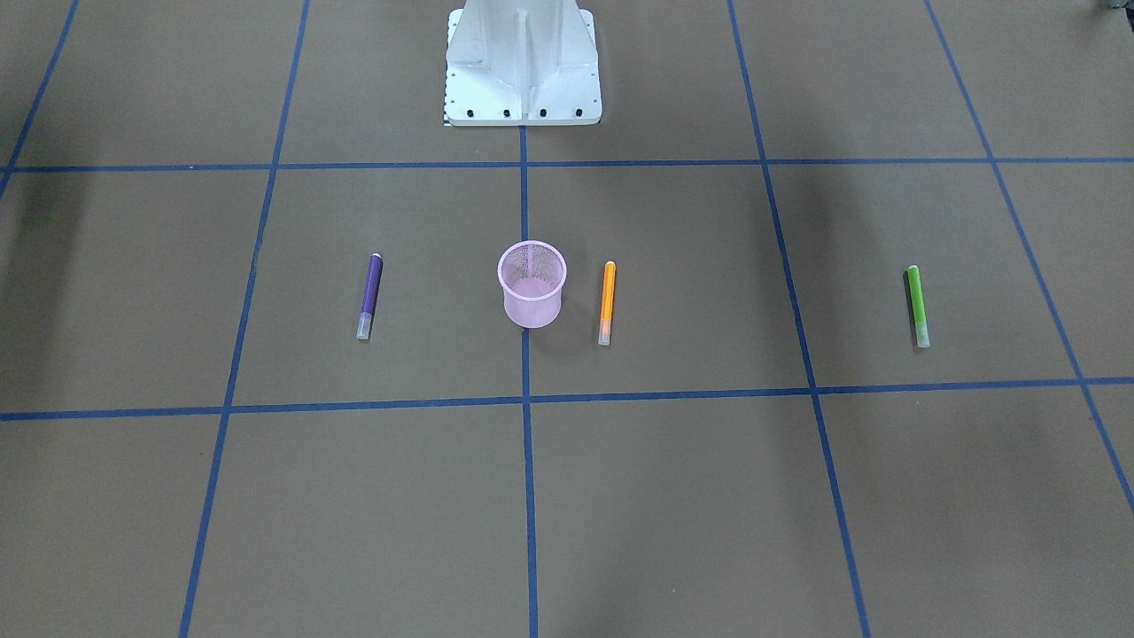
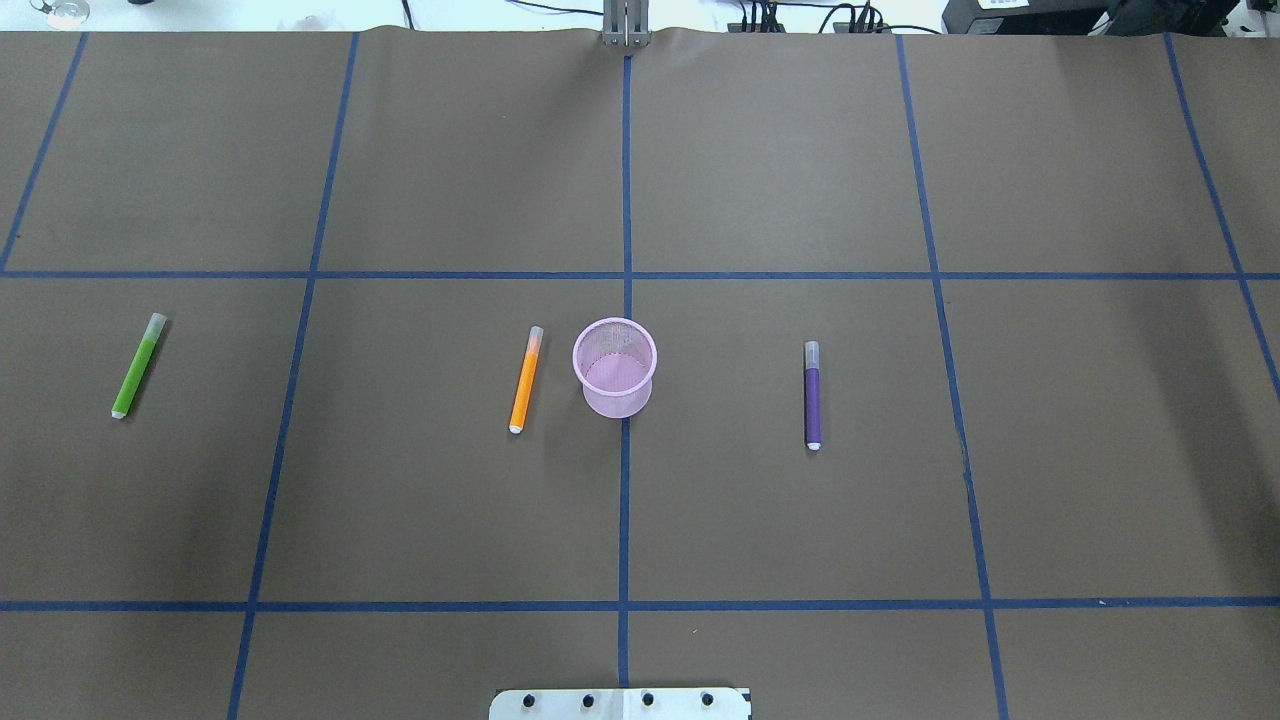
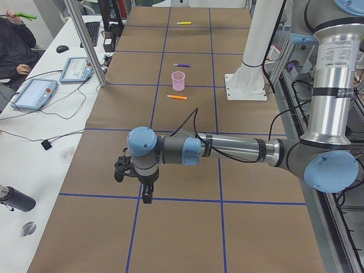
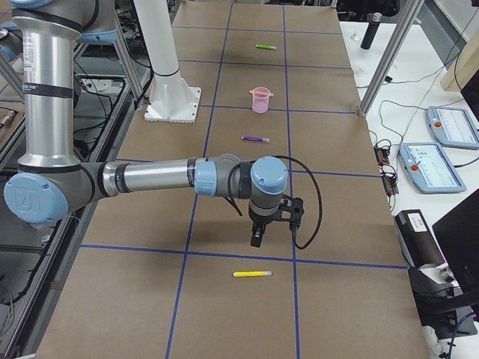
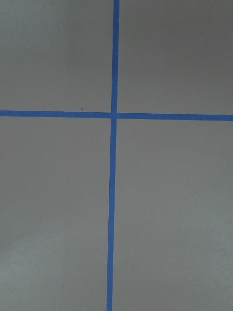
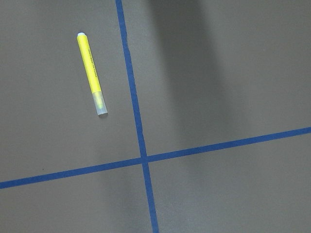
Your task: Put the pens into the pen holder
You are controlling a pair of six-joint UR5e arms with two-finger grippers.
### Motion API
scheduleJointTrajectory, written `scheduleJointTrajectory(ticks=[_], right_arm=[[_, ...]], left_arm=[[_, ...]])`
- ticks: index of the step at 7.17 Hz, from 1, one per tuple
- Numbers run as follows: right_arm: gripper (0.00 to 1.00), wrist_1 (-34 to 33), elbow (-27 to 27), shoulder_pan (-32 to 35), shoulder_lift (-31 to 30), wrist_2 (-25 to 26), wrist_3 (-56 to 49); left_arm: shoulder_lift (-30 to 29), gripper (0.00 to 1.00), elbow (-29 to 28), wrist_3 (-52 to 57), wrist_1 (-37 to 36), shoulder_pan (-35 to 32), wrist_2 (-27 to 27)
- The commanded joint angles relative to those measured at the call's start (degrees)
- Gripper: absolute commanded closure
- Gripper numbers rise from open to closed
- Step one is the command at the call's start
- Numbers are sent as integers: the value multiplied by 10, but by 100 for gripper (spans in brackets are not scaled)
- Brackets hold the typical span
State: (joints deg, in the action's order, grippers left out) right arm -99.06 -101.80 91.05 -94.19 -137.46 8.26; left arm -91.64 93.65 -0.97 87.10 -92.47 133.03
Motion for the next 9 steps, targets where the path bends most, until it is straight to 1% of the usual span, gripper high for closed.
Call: scheduleJointTrajectory(ticks=[1, 4, 5, 6, 7, 8, 9], right_arm=[[0, 0, -2, 0, 1, 0, 0], [0, 0, -1, -1, 1, 0, 0], [0, 1, -1, -1, 1, 0, 0], [0, 1, -5, 0, 2, 0, 0], [0, 1, -7, 0, 7, 0, 0], [0, 1, -6, -1, 8, -1, 1], [0, 1, -8, -1, 8, -4, 1]], left_arm=[[-2, 0, 0, 3, 0, 0, -1], [-5, 0, 3, 1, -3, 0, 0], [-5, 0, 19, 1, 3, 0, 3], [-6, 0, 29, 2, 5, 17, 16], [-6, 0, 56, -6, 35, 45, 20], [-13, 0, 66, -43, 53, 53, 30], [-26, 0, 83, -53, 56, 75, 30]])
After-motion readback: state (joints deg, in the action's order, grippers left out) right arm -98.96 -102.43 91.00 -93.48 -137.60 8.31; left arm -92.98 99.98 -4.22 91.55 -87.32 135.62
